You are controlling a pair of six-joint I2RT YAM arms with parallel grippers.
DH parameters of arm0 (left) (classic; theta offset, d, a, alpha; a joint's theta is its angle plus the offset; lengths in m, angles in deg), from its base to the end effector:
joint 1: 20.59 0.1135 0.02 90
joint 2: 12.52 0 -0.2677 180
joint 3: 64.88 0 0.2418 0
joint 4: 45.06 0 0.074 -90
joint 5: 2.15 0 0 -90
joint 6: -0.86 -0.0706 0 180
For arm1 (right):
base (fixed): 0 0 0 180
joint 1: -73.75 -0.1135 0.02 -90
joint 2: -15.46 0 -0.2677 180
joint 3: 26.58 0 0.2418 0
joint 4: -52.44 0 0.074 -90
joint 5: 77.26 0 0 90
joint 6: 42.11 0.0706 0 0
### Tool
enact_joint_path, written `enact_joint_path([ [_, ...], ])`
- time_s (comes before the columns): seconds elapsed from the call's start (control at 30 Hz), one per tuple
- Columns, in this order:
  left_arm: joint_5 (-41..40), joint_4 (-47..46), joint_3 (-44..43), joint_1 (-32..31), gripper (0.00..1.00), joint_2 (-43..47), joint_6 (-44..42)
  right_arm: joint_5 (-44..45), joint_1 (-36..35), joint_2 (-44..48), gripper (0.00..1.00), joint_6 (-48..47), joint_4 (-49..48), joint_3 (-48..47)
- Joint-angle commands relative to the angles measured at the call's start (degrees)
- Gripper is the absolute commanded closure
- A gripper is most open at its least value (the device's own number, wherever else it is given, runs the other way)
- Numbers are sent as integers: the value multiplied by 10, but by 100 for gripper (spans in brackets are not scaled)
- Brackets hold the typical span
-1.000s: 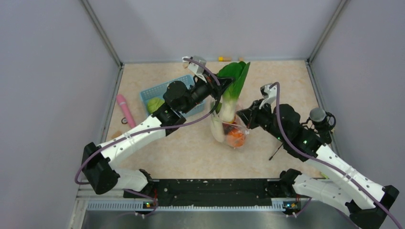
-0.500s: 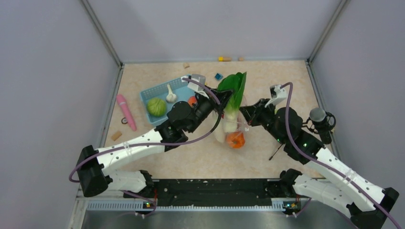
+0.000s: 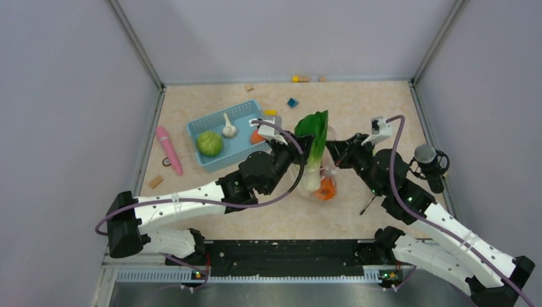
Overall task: Place the food in the zip-top bag and seal the zipper
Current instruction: Place the fake vegetable in the zipper food storage bag.
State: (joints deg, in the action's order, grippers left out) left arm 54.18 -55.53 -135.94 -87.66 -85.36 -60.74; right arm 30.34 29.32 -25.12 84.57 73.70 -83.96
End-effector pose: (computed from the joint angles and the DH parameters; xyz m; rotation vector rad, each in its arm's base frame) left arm 0.1584 -0.2739 0.3818 -0.0020 1.5153 -0.9408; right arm 0.1499 0.1171 0.3465 0.1275 1.7062 0.8194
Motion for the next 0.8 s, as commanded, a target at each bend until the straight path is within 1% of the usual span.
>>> enact_joint_path([
  [0.0, -49, 6, -21, -22, 64, -1, 8, 32, 6, 19, 100, 12, -61, 1],
  [0.03, -45, 10, -22, -23, 51, -1, 5, 31, 6, 19, 100, 12, -61, 2],
  [0.07, -40, 16, -23, -24, 42, 0, 3, 32, 6, 19, 100, 12, -62, 2],
  [0.1, -34, 24, -26, -24, 34, 1, -1, 32, 6, 19, 100, 11, -62, 2],
  [0.2, -20, 58, -42, -27, 17, 8, -17, 31, 6, 19, 100, 12, -61, 3],
  [0.3, -16, 116, -71, -28, 11, 16, -31, 32, 6, 20, 100, 12, -63, 4],
  [0.37, -28, 164, -83, -28, 10, 28, -40, 32, 6, 21, 100, 8, -63, 3],
  [0.43, -46, 203, -89, -28, 6, 43, -39, 36, 6, 22, 100, 6, -61, 3],
  [0.53, -88, 244, -82, -28, 4, 81, -40, 37, 6, 25, 100, 1, -59, 2],
  [0.6, -116, 292, -76, -27, 2, 109, -30, 41, 5, 28, 100, -2, -55, 2],
  [0.77, -128, 356, -42, -19, 1, 175, 2, 46, 6, 35, 100, -12, -51, 1],
])
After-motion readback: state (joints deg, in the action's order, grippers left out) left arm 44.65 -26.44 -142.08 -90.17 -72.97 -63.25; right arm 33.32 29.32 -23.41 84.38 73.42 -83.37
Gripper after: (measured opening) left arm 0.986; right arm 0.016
